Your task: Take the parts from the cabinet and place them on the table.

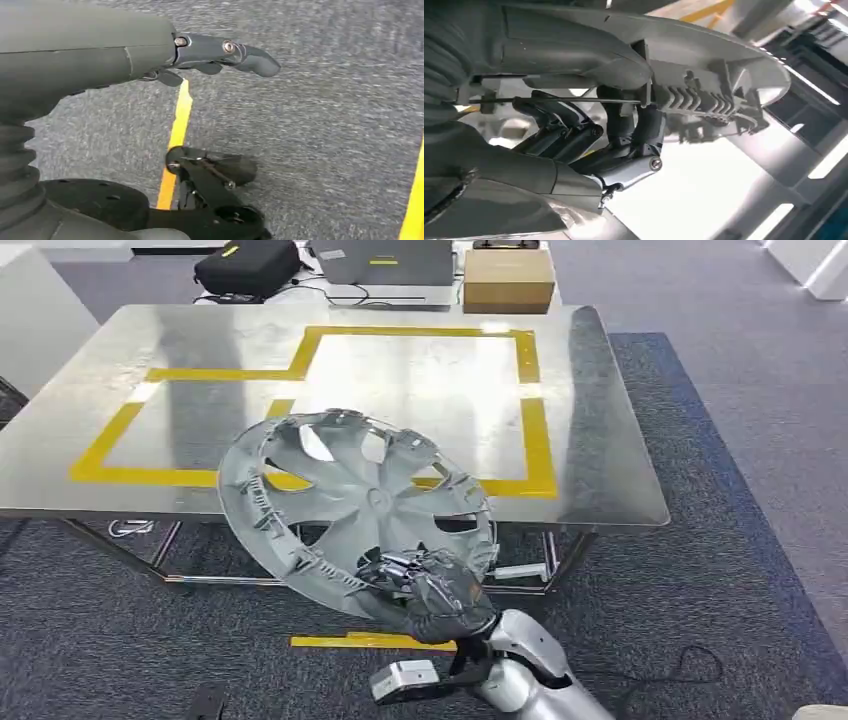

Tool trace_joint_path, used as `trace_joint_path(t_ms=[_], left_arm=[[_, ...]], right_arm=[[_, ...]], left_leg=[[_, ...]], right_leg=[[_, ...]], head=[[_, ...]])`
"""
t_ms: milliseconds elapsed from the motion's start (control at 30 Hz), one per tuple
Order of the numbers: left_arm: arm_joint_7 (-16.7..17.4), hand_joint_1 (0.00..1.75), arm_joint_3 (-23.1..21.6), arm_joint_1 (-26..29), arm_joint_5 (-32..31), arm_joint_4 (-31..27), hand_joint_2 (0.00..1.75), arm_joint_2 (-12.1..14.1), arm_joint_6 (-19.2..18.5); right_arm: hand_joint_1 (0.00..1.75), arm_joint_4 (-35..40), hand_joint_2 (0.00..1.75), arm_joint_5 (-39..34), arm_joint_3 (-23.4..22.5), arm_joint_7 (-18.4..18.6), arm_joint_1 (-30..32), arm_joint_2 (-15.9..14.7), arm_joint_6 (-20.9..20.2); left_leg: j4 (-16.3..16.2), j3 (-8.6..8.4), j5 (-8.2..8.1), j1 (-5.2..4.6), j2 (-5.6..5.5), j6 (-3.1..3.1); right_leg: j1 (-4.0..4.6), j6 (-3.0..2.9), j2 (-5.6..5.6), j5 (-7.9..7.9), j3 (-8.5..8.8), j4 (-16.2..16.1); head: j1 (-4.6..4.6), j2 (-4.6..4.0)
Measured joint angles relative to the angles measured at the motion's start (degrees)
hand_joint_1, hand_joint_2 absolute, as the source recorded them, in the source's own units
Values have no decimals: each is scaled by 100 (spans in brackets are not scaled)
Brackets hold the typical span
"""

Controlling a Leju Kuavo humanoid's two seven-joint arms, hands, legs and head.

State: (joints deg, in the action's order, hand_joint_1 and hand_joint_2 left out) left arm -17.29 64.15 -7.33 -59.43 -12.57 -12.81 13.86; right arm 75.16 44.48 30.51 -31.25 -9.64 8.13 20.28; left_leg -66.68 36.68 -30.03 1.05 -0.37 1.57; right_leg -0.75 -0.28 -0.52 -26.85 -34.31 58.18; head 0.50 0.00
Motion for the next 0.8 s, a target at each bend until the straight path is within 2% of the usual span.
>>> trace_joint_path(t_ms=[33,67,100,133,200,233,267,300,367,400,433,467,533,567,600,633,700,733,767,800], left_arm=[[7,0,-26,-14,-4,0,175,0,0],[9,0,-46,-29,-15,0,175,-18,-7],[11,0,-52,-52,-22,0,175,-26,-4],[22,0,-61,-63,-44,0,175,-33,-4],[50,0,-87,-54,-55,0,175,-46,0],[59,0,-96,-71,-55,0,175,-63,0],[59,0,-98,-93,-55,0,175,-65,0],[61,0,-105,-106,-55,0,175,-72,-2],[70,0,-118,-98,-53,0,175,-85,0],[87,0,-122,-90,-50,0,175,-85,0],[94,0,-124,-87,-48,0,175,-87,4],[96,0,-127,-89,-46,0,175,-89,7],[111,0,-135,-93,-42,0,175,-94,9],[118,0,-138,-95,-35,0,175,-107,9],[129,0,-140,-108,-35,0,175,-109,9],[133,0,-142,-106,-18,0,175,-109,11],[142,0,-142,-94,-5,0,175,-116,11],[142,0,-142,-96,-2,0,175,-109,11],[142,0,-142,-96,0,0,175,-109,11],[142,0,-142,-96,0,0,175,-109,11]], right_arm=[[175,-151,175,105,-51,105,-96,-7,0],[175,-320,175,235,-94,196,-222,-22,15],[175,-516,175,416,-125,291,-373,-39,44],[175,-676,175,619,-153,395,-499,-50,70],[175,-1083,175,991,-190,572,-745,-85,175],[175,-1267,175,1116,-209,671,-875,-102,202],[175,-1434,175,1196,-234,741,-1013,-118,260],[175,-1633,175,1246,-263,831,-1141,-127,306],[175,-1897,175,1272,-354,902,-1286,-157,380],[175,-2034,175,1300,-389,968,-1336,-175,411],[175,-2165,175,1355,-430,1038,-1384,-196,431],[175,-2298,175,1414,-479,1112,-1446,-223,446],[175,-2522,175,1583,-549,1287,-1610,-273,474],[175,-2683,175,1678,-590,1365,-1716,-310,492],[175,-2826,175,1762,-630,1434,-1820,-334,518],[175,-2938,175,1834,-665,1486,-1871,-359,549],[175,-3158,175,1925,-769,1547,-1925,-470,610],[175,-3226,175,1947,-807,1552,-1938,-494,621],[175,-3280,175,1956,-837,1554,-1944,-518,631],[175,-3280,175,1956,-837,1554,-1944,-518,631]], left_leg=[[527,-198,337,20,4,11],[703,-251,254,-4,7,1],[764,-239,112,-29,19,-74],[757,-234,265,-35,12,-122],[759,-236,301,-48,8,-198],[795,-251,333,-26,11,-249],[795,-250,337,-21,14,-282],[794,-245,341,-24,13,-310],[792,-239,331,-47,14,-336],[792,-243,325,-58,13,-346],[791,-251,321,-69,10,-352],[791,-264,316,-82,-2,-358],[791,-298,298,-107,-10,-366],[791,-293,287,-104,-8,-362],[764,-270,268,-152,-12,-331],[774,-257,286,-135,-11,-303],[790,-268,290,-119,-9,-255],[766,-270,247,-132,-12,-220],[714,-271,205,-126,-6,-191],[714,-271,205,-126,-6,-191]], right_leg=[[-5,31,0,-20,31,0],[13,60,-2,-27,46,3],[19,103,-8,-20,5,11],[23,140,-9,-28,-8,6],[11,213,-2,-21,24,-25],[9,249,-3,-62,-41,-2],[2,263,15,-182,-107,165],[8,277,19,-386,-283,553],[11,288,19,-786,-780,1550],[13,284,19,-853,-947,1863],[16,267,19,-761,-987,1861],[24,235,18,-524,-855,1574],[58,125,20,0,-363,531],[91,54,33,81,-196,169],[94,37,49,22,-38,-7],[104,66,44,21,-65,-4],[113,56,34,25,-59,-21],[51,32,46,57,-9,-88],[45,24,46,62,8,-105],[45,24,46,62,8,-105]], head=[[-2,0],[-5,0],[13,0],[-2,0],[4,0],[5,0],[-15,0],[-26,0],[-28,0],[-26,0],[-26,0],[-28,0],[-26,0],[-22,0],[-24,0],[-13,0],[-20,0],[-31,0],[-16,0],[-16,0]])
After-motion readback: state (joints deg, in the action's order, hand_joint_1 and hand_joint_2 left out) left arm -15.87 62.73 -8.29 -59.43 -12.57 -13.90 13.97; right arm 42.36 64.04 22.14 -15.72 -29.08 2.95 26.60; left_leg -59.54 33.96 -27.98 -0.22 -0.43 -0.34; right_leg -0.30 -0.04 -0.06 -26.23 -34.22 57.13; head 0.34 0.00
